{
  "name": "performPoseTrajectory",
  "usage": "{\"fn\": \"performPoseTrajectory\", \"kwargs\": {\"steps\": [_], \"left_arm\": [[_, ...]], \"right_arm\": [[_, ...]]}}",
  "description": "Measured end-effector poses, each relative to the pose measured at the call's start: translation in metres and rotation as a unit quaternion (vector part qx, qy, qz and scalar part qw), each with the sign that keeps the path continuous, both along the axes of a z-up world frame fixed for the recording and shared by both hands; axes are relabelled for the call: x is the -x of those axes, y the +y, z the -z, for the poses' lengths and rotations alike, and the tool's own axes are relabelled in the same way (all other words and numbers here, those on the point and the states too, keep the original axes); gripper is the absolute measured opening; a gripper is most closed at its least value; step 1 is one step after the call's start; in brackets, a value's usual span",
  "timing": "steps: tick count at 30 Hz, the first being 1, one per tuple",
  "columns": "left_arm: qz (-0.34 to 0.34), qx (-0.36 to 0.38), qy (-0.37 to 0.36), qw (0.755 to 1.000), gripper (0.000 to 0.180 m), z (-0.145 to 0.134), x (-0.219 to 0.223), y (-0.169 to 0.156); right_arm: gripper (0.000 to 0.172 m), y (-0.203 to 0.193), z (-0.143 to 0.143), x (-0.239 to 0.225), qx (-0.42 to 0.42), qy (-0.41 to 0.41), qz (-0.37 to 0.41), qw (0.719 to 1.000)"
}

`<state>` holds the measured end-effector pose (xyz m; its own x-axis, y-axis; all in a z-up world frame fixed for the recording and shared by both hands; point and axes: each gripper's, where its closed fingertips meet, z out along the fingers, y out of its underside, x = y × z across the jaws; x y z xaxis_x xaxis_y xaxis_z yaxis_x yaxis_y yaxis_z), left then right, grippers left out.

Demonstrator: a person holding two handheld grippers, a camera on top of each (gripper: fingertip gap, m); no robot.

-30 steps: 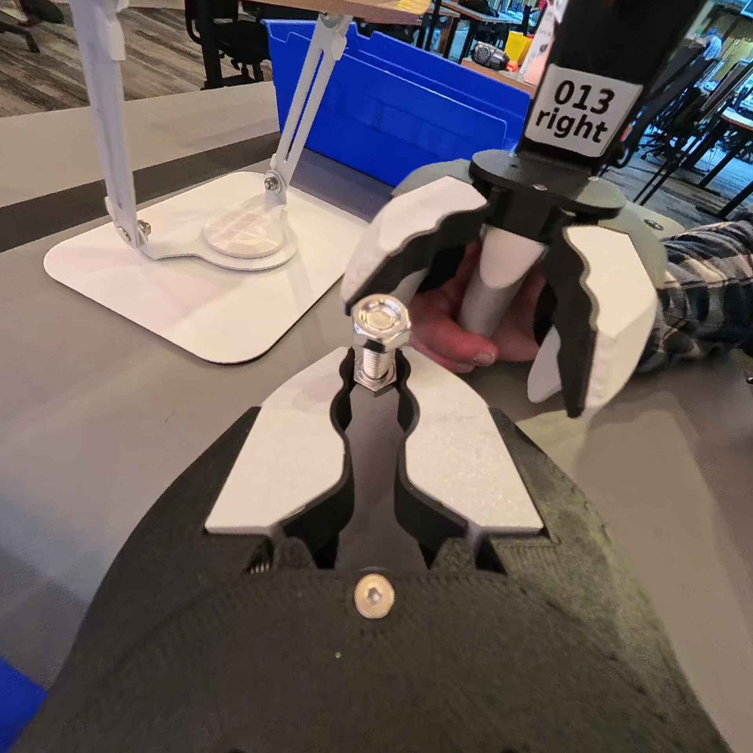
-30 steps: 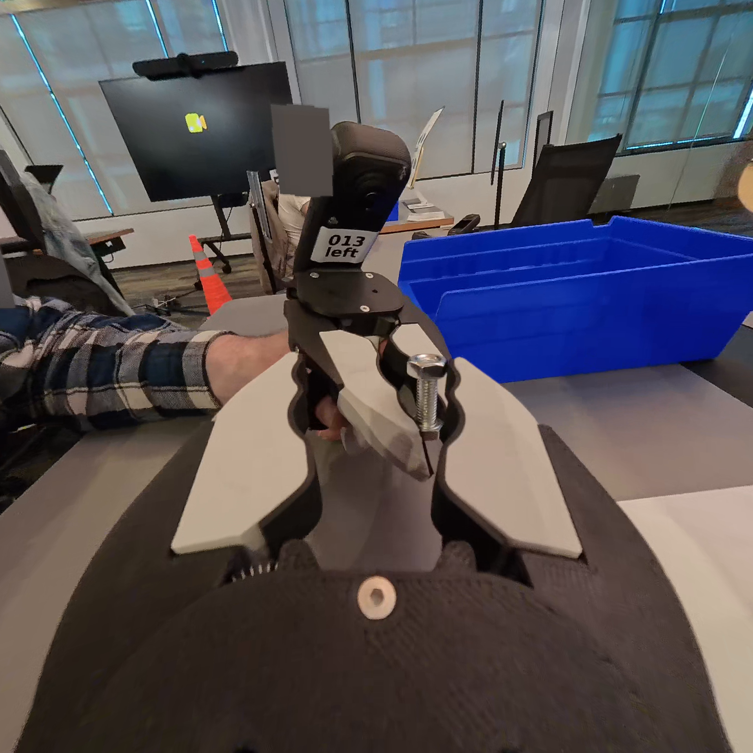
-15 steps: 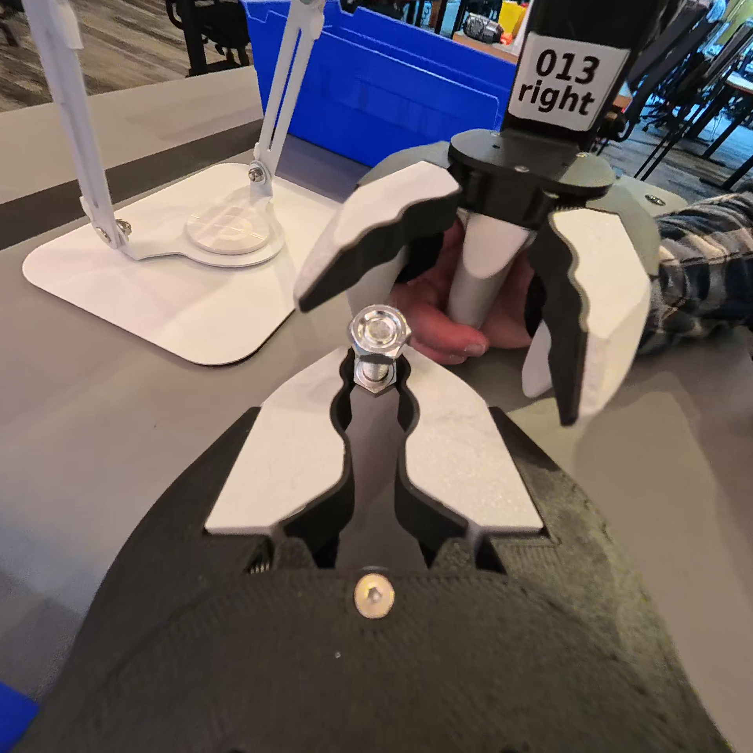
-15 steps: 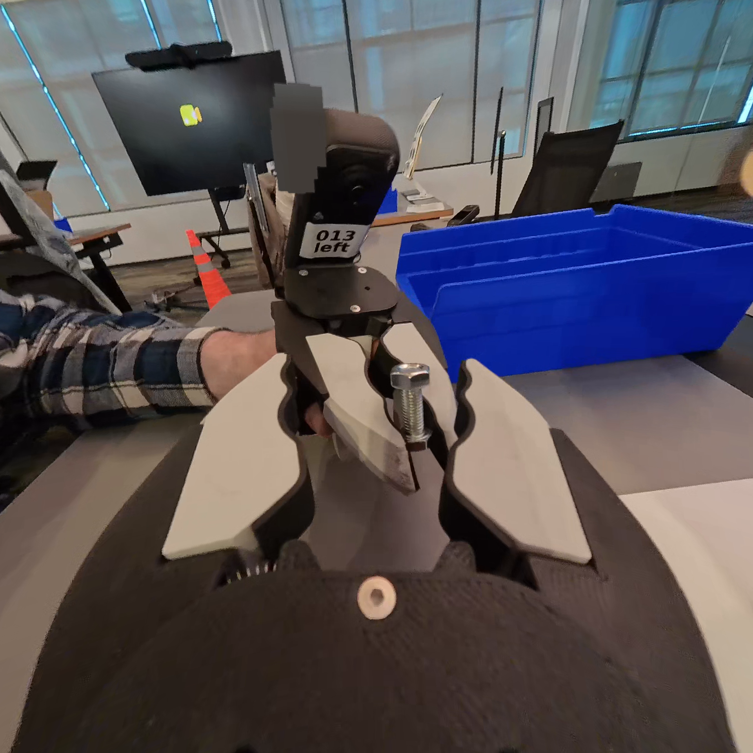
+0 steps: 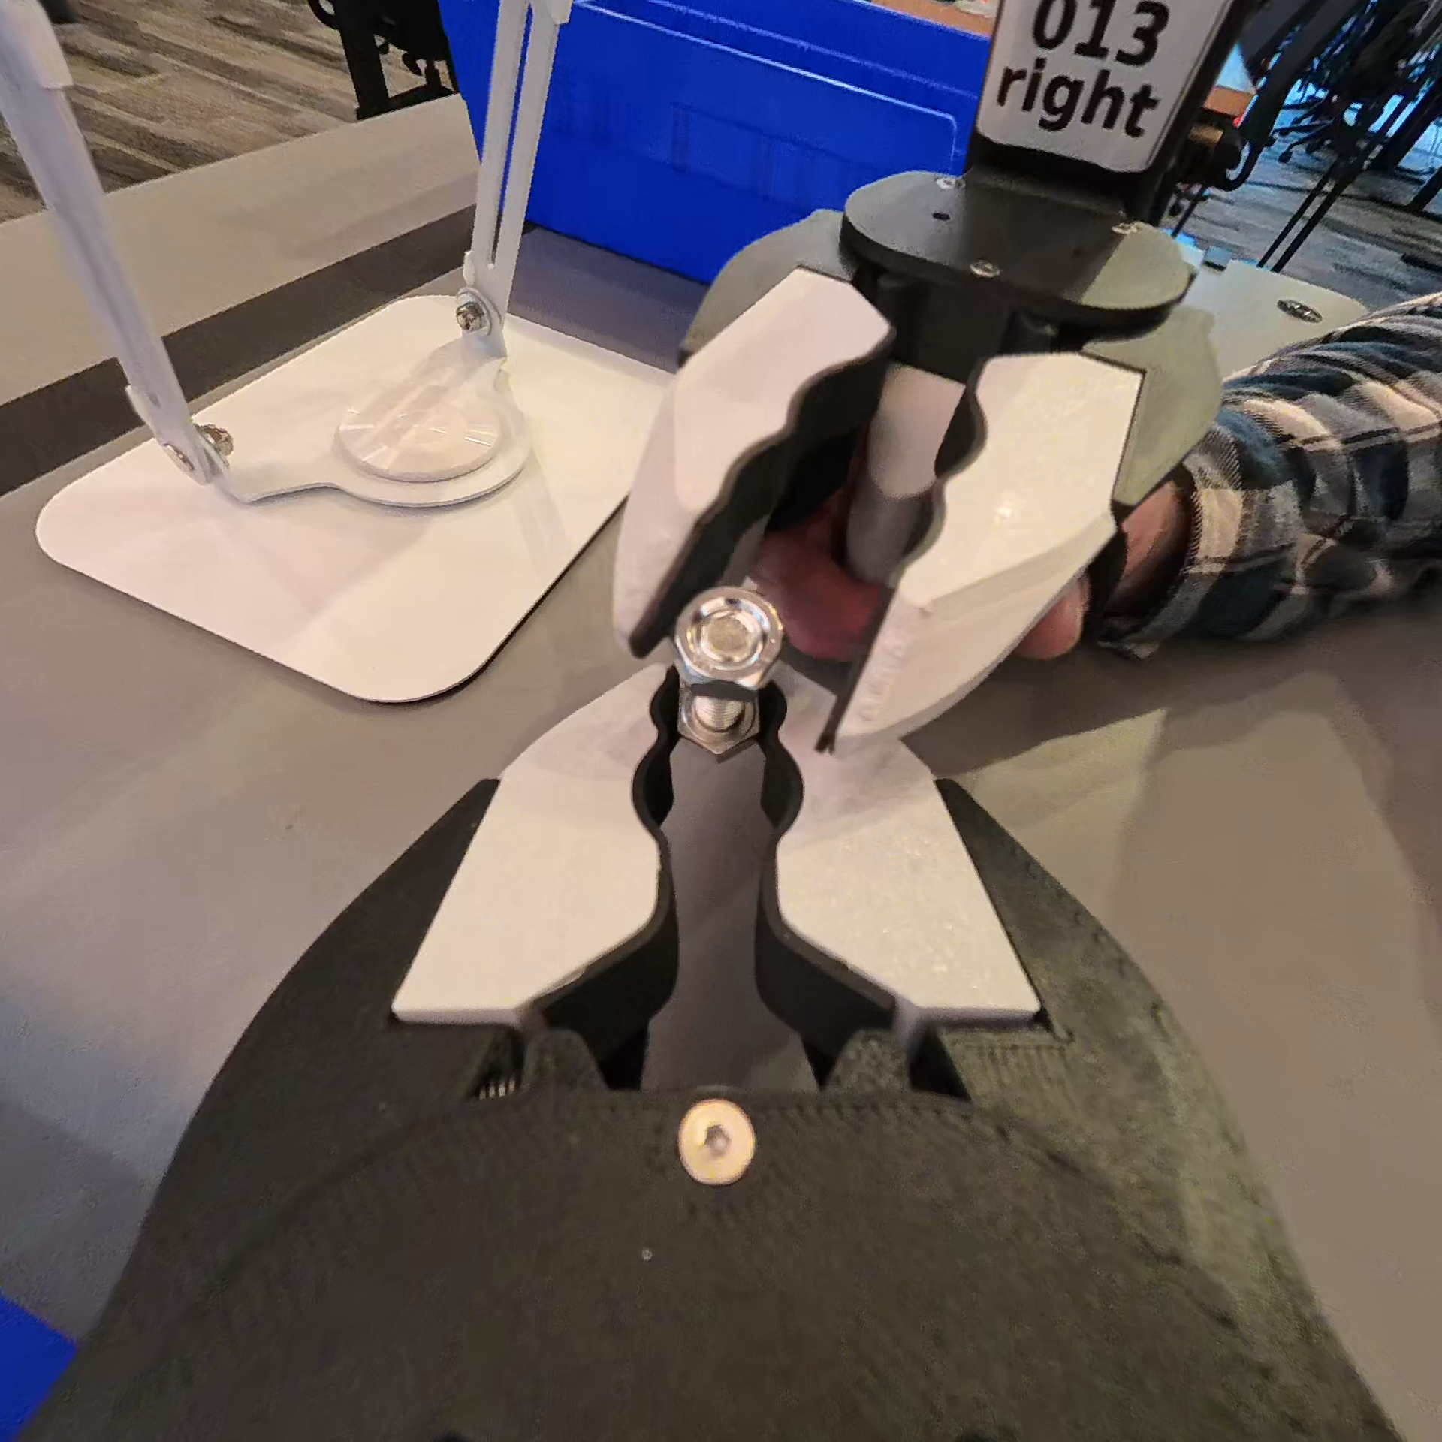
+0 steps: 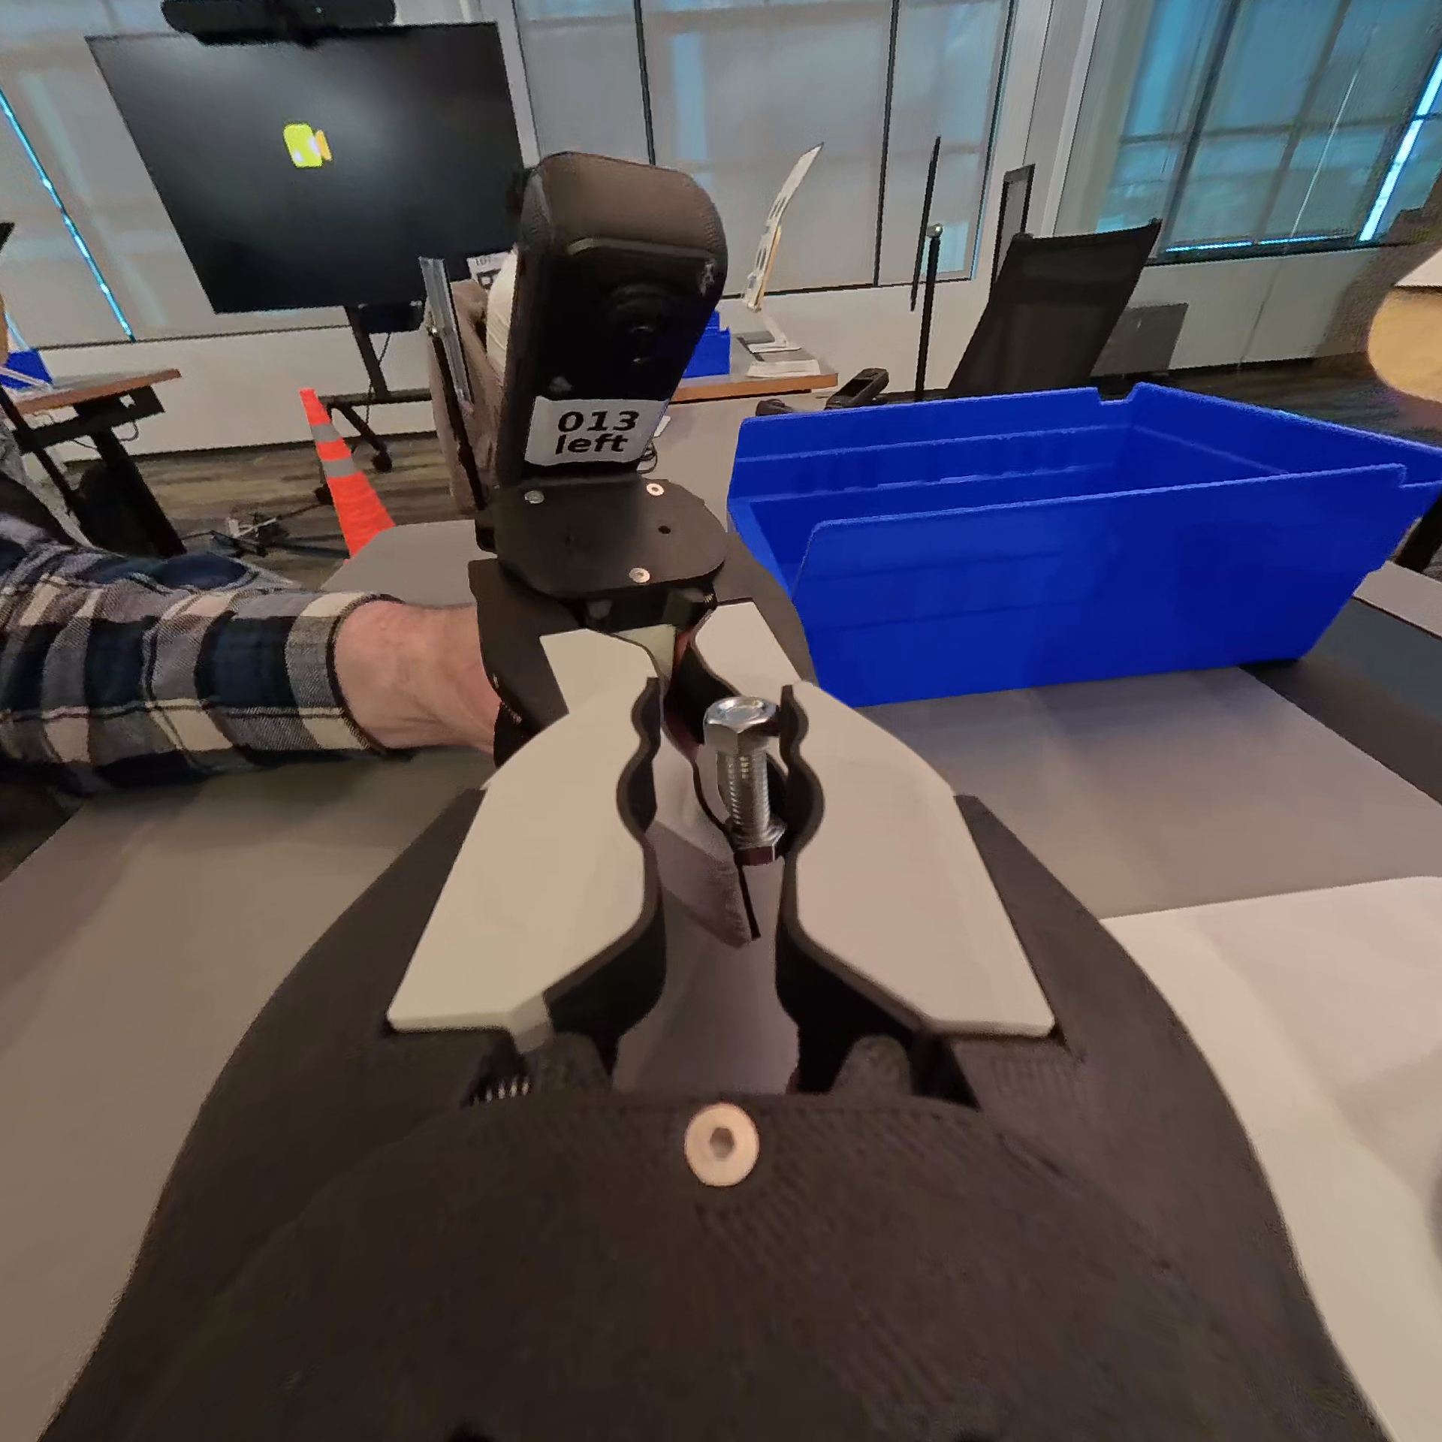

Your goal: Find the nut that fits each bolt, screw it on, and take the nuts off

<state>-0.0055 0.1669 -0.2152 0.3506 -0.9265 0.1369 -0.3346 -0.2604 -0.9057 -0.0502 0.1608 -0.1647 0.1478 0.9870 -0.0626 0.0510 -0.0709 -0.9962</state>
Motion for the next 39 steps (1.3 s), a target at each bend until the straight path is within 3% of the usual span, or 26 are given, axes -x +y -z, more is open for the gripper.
{"fn": "performPoseTrajectory", "kwargs": {"steps": [3,9,10,21,26,29,39], "left_arm": [[0.006,-0.005,0.005,1.0,0.018,0.001,-0.001,-0.002],[0.005,-0.003,0.002,1.0,0.018,0.0,-0.001,-0.002],[0.005,-0.005,-0.001,1.0,0.019,-0.001,-0.001,-0.001],[0.008,-0.012,-0.006,1.0,0.018,-0.003,-0.003,-0.004],[0.004,-0.007,-0.013,1.0,0.018,-0.005,-0.002,-0.003],[0.008,-0.008,-0.01,1.0,0.018,-0.004,-0.001,-0.004],[0.031,0.007,0.005,0.999,0.018,0.001,0.002,-0.009]], "right_arm": [[0.018,0.001,0.001,0.0,-0.003,-0.004,0.006,1.0],[0.015,0.003,0.0,-0.002,0.003,0.001,0.009,1.0],[0.0,0.002,-0.001,-0.003,0.005,0.006,0.005,1.0],[0.001,0.003,-0.007,-0.005,0.022,0.031,-0.002,0.999],[0.028,0.006,-0.006,-0.007,0.024,0.029,-0.001,0.999],[0.034,0.002,-0.004,-0.007,0.007,0.016,-0.015,1.0],[0.021,-0.013,0.007,-0.006,-0.037,-0.029,-0.066,0.997]]}}
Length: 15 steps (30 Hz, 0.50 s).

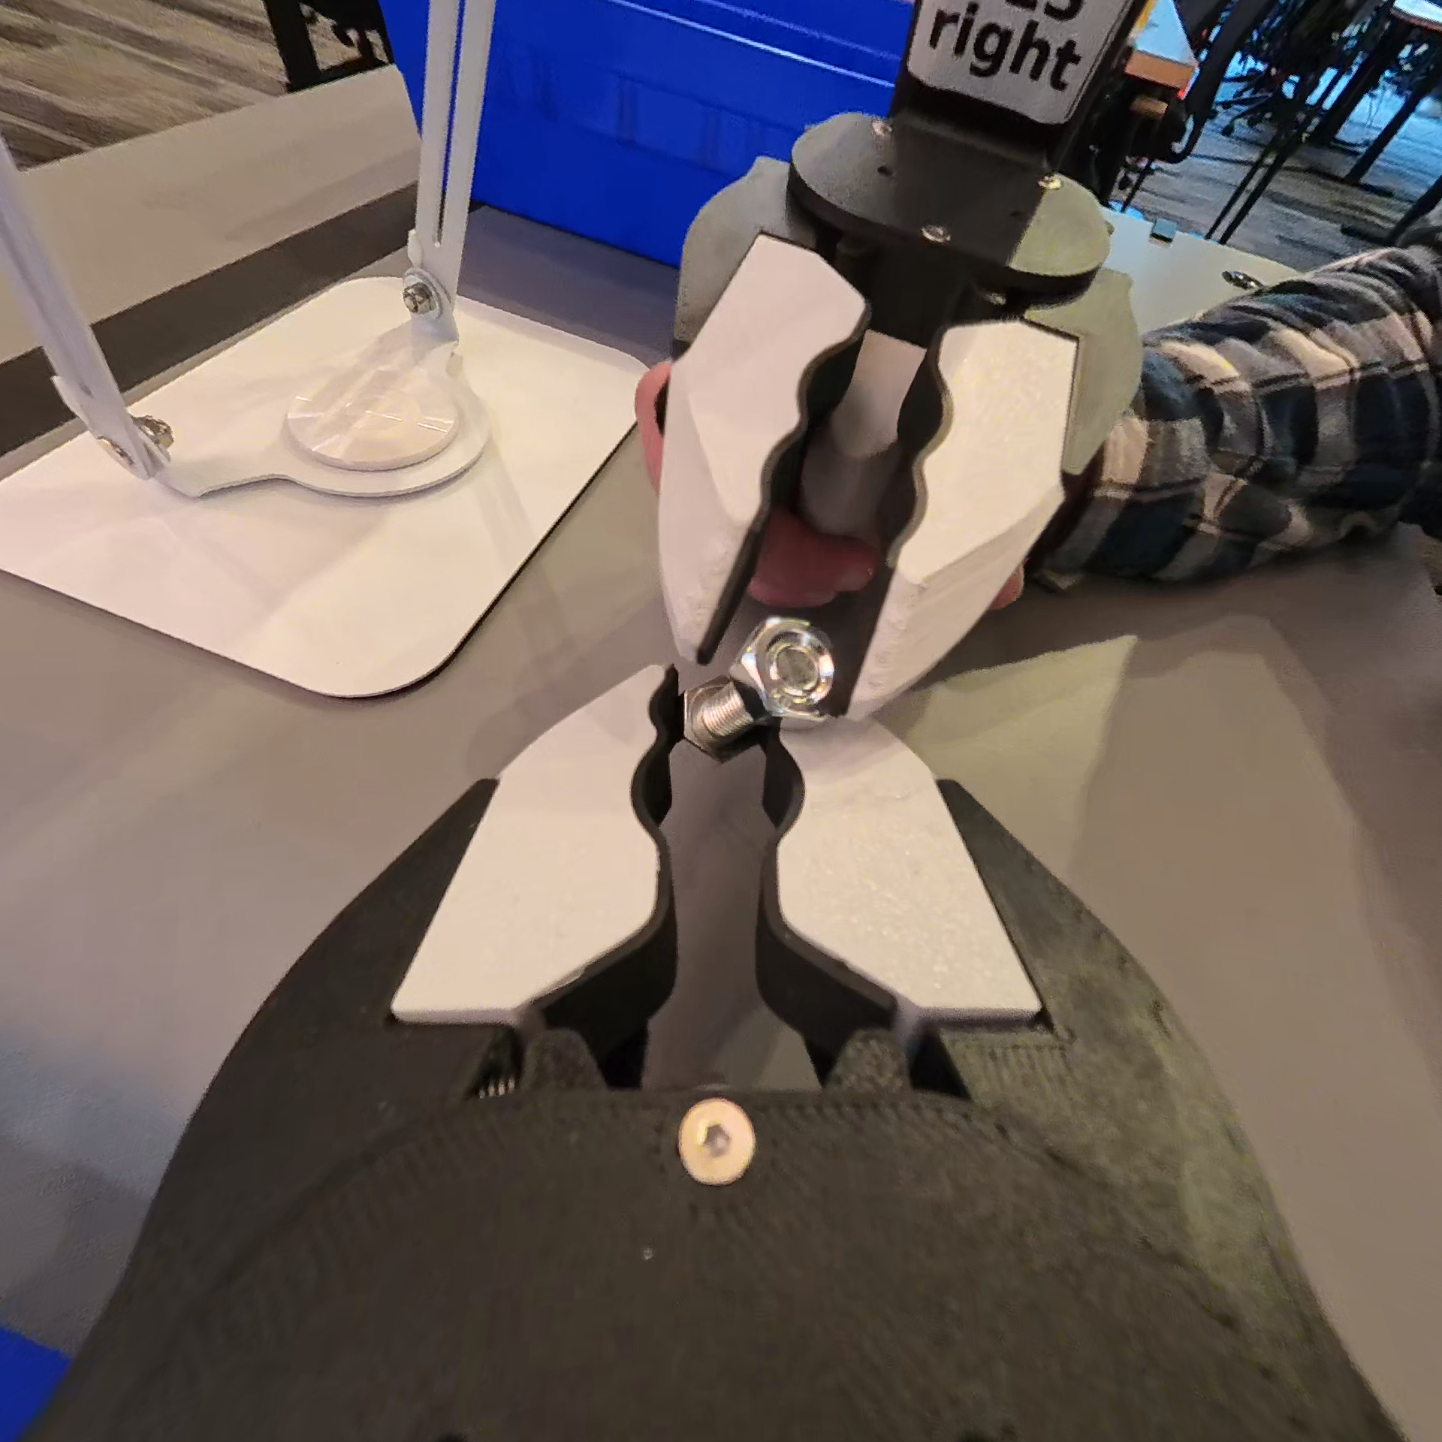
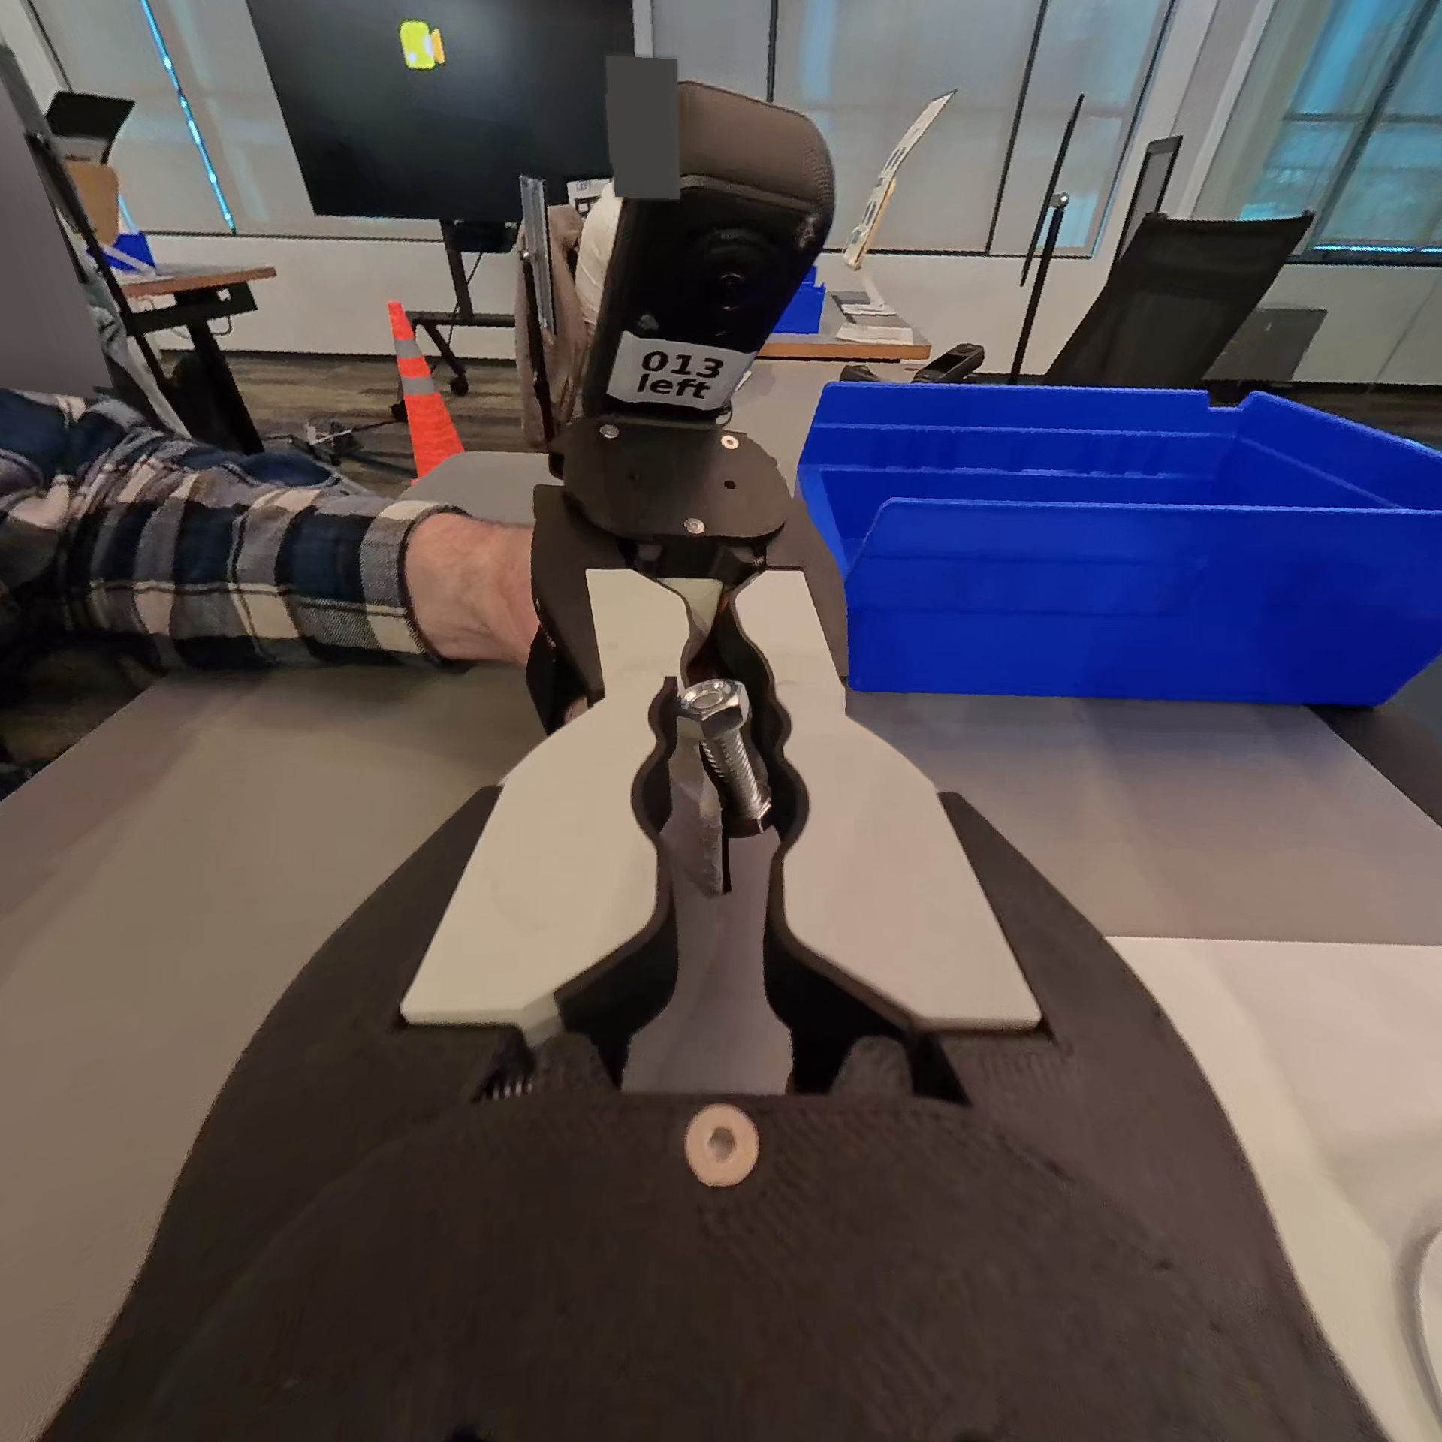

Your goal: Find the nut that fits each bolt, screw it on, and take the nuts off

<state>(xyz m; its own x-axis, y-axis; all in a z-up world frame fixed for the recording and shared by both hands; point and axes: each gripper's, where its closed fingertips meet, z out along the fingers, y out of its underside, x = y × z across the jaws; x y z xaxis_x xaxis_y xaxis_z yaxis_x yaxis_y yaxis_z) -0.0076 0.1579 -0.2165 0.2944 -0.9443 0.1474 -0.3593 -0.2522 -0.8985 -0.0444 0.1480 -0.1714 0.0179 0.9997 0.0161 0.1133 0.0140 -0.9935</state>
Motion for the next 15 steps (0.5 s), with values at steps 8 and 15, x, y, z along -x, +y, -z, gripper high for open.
{"fn": "performPoseTrajectory", "kwargs": {"steps": [8,15], "left_arm": [[0.083,0.046,-0.01,0.995,0.018,0.001,-0.002,-0.024],[0.116,0.062,-0.008,0.991,0.018,0.002,-0.002,-0.035]], "right_arm": [[0.02,-0.016,-0.001,-0.003,0.003,0.004,-0.066,0.998],[0.022,-0.025,0.0,-0.004,0.007,0.0,-0.095,0.995]]}}
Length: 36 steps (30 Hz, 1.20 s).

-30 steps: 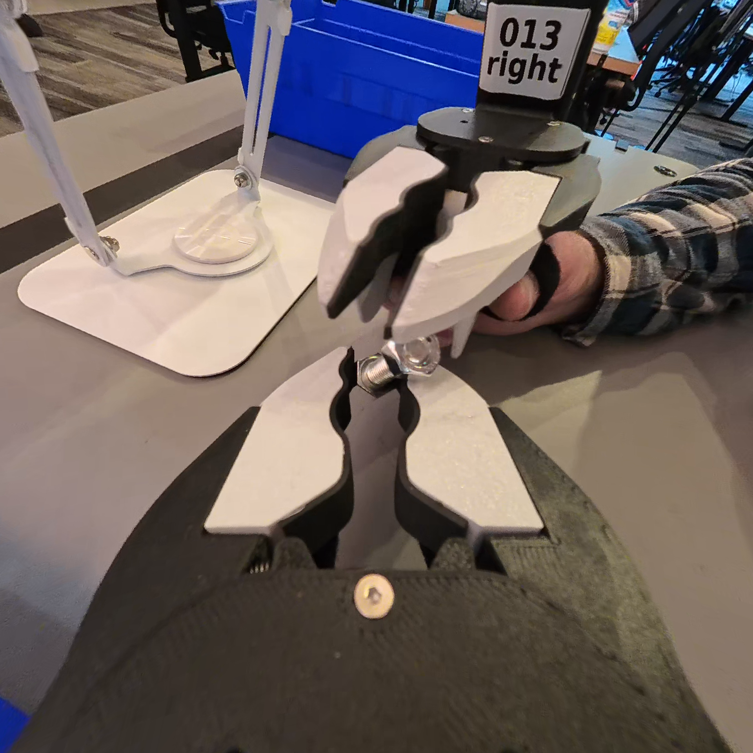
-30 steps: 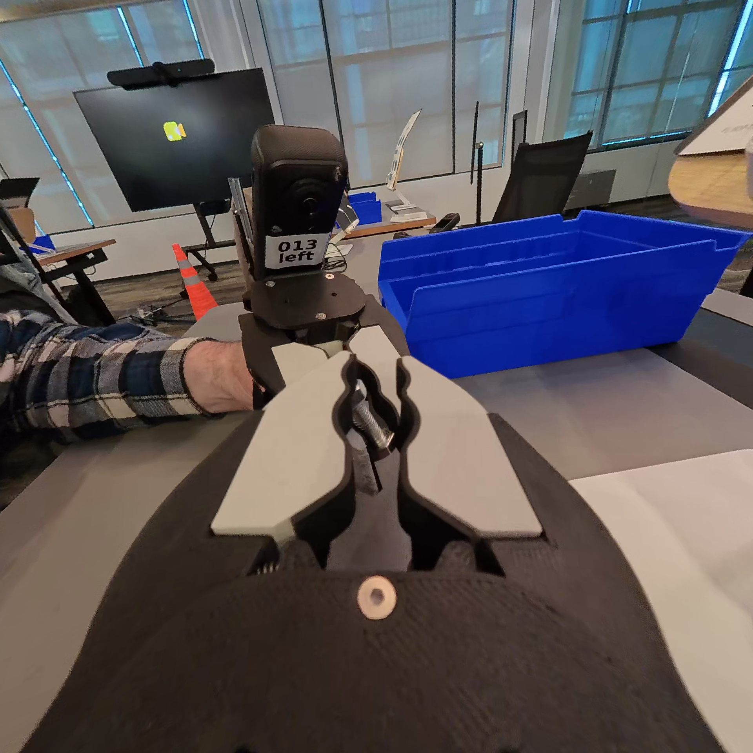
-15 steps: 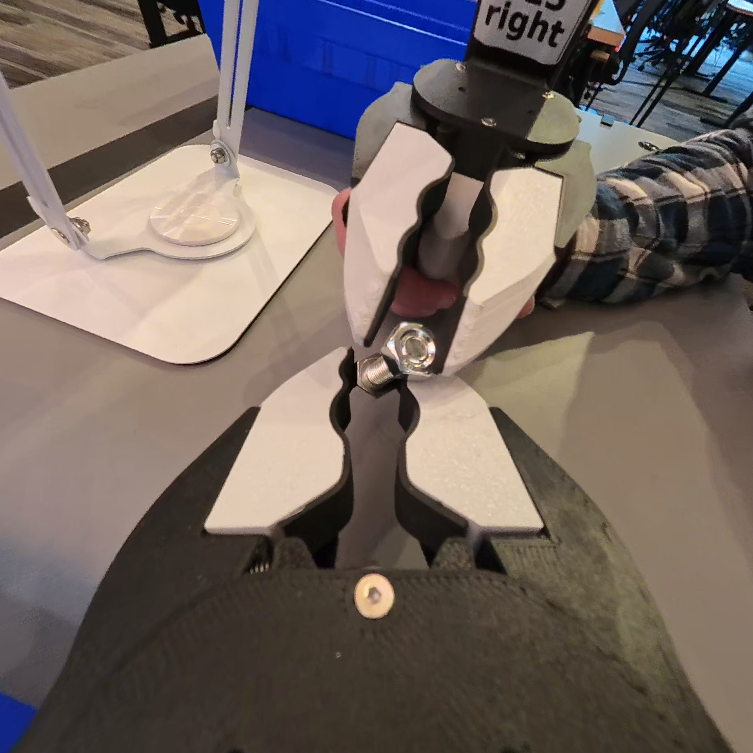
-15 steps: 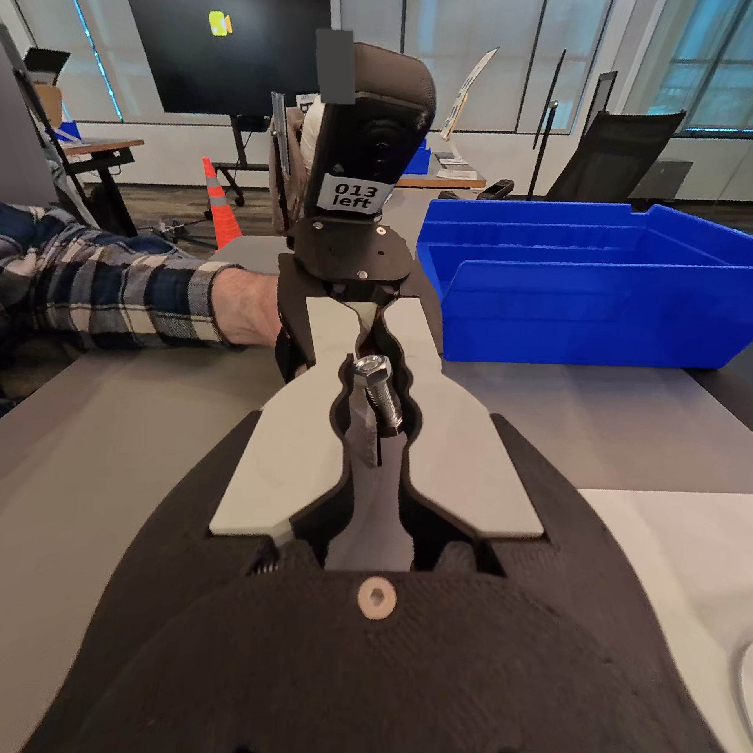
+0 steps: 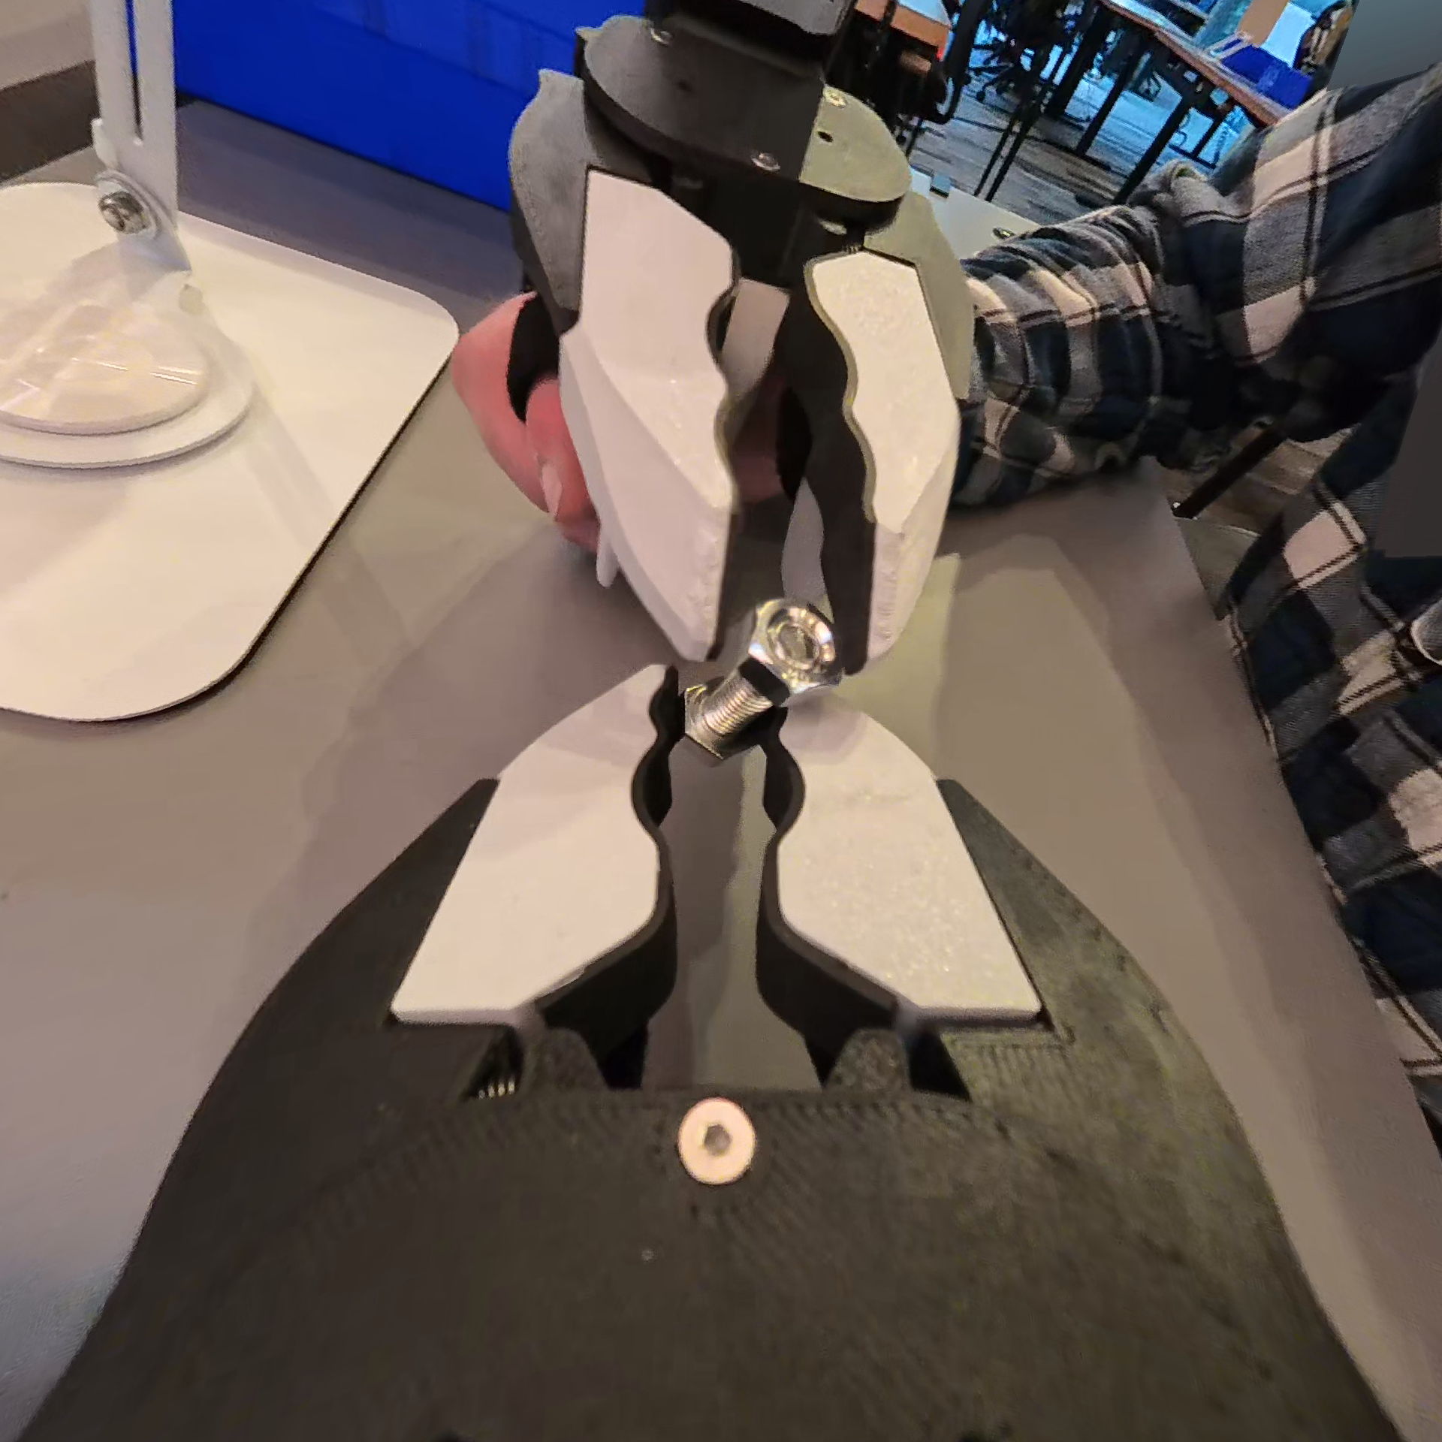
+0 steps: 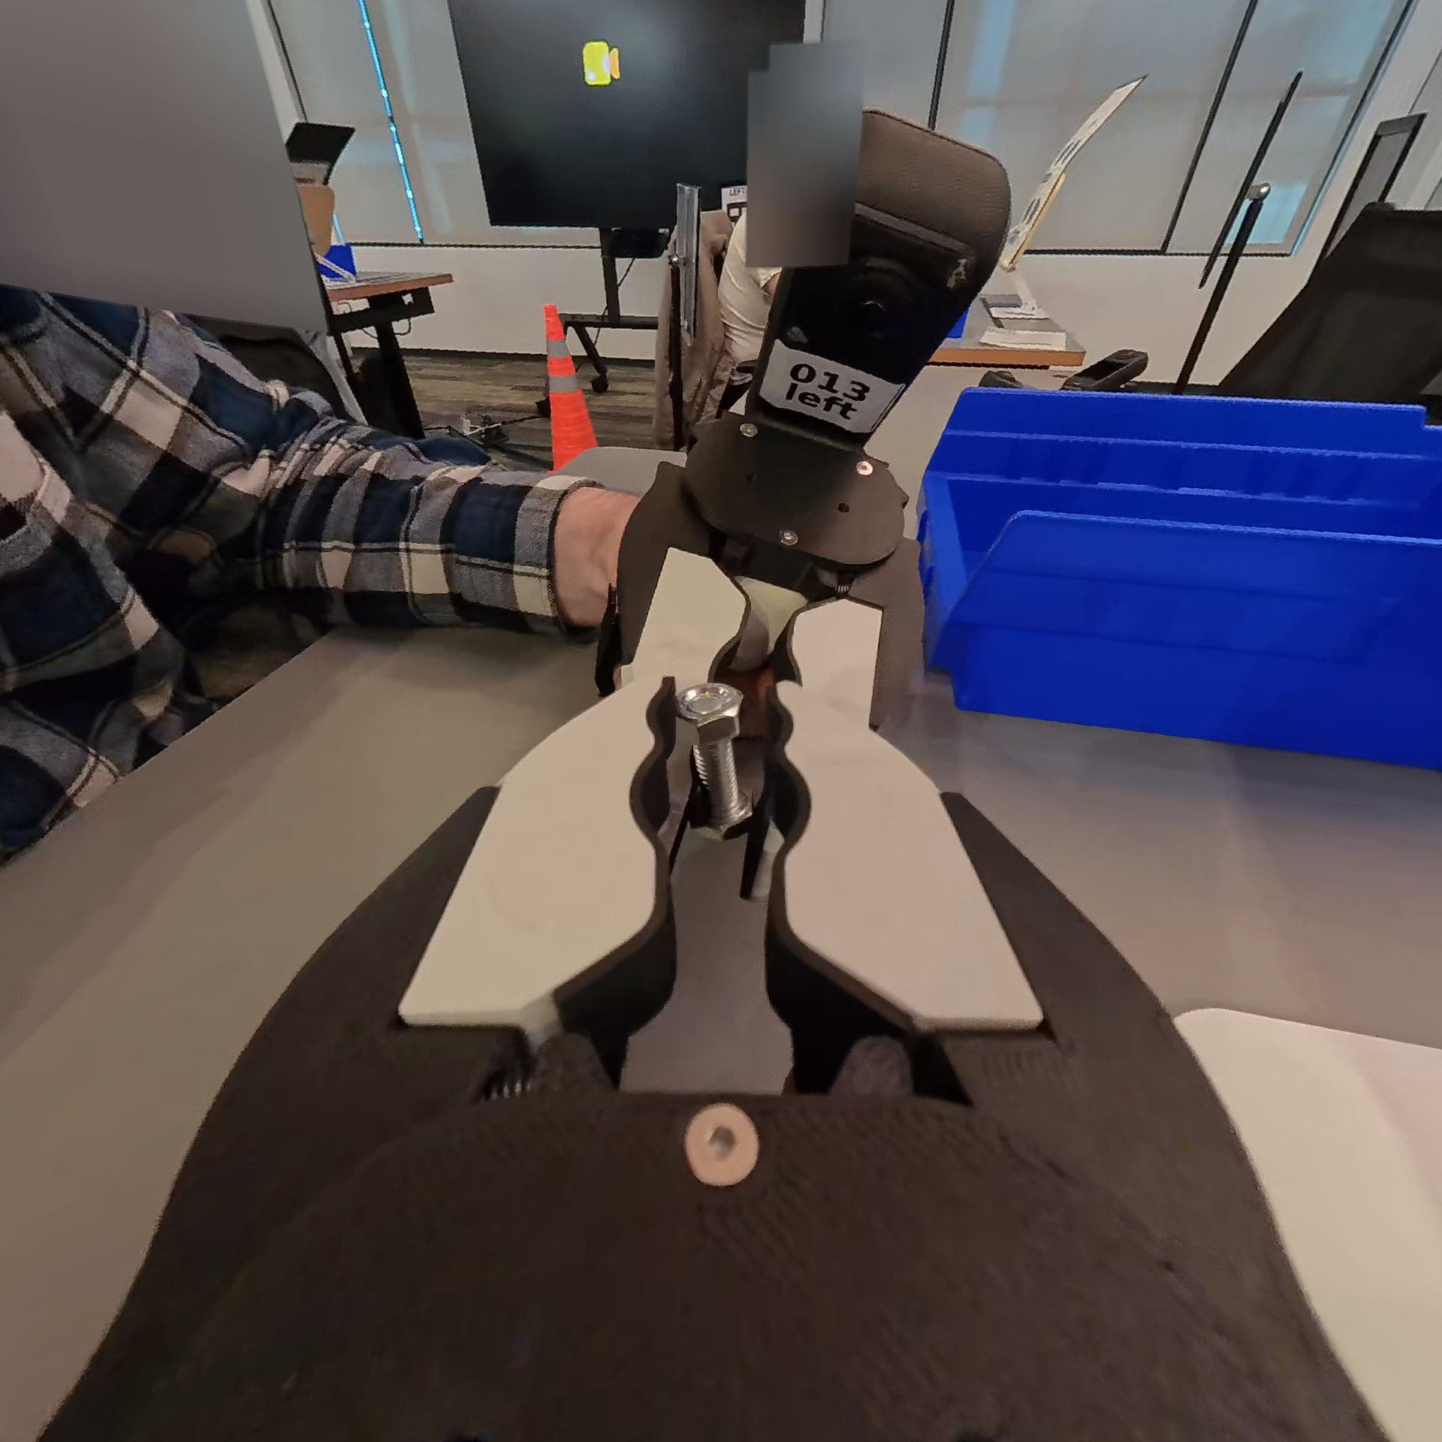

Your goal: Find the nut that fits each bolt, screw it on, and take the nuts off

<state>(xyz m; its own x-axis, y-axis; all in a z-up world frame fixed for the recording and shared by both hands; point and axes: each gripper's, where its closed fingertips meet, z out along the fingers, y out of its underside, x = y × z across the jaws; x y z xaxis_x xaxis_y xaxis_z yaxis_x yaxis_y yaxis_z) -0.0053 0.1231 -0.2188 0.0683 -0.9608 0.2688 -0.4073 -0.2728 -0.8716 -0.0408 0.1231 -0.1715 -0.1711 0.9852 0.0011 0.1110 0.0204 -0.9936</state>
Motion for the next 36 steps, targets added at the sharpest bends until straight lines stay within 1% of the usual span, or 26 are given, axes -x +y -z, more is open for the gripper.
{"fn": "performPoseTrajectory", "kwargs": {"steps": [4,11,14,18,24,29,36], "left_arm": [[0.019,0.006,0.004,1.0,0.018,0.001,-0.001,-0.007],[0.039,0.012,0.012,0.999,0.018,0.004,-0.001,-0.014],[0.04,0.011,0.01,0.999,0.018,0.003,-0.001,-0.014],[0.04,0.014,0.004,0.999,0.018,0.002,-0.001,-0.014],[0.04,0.015,0.003,0.999,0.019,0.002,-0.001,-0.014],[0.036,0.016,0.005,0.999,0.018,0.003,-0.002,-0.013],[0.029,0.019,-0.017,0.999,0.019,-0.003,-0.001,-0.01]], "right_arm": [[0.023,-0.005,0.002,-0.001,0.004,-0.007,-0.02,1.0],[0.018,-0.014,0.005,-0.001,0.011,-0.02,-0.05,0.999],[0.024,-0.013,0.005,-0.001,0.016,-0.023,-0.048,0.998],[0.018,-0.015,0.011,0.002,0.0,-0.041,-0.045,0.998],[0.021,-0.015,0.009,0.001,0.008,-0.035,-0.049,0.998],[0.018,-0.014,0.009,0.002,0.006,-0.035,-0.042,0.998],[0.018,-0.006,0.001,-0.001,0.037,-0.01,-0.028,0.999]]}}
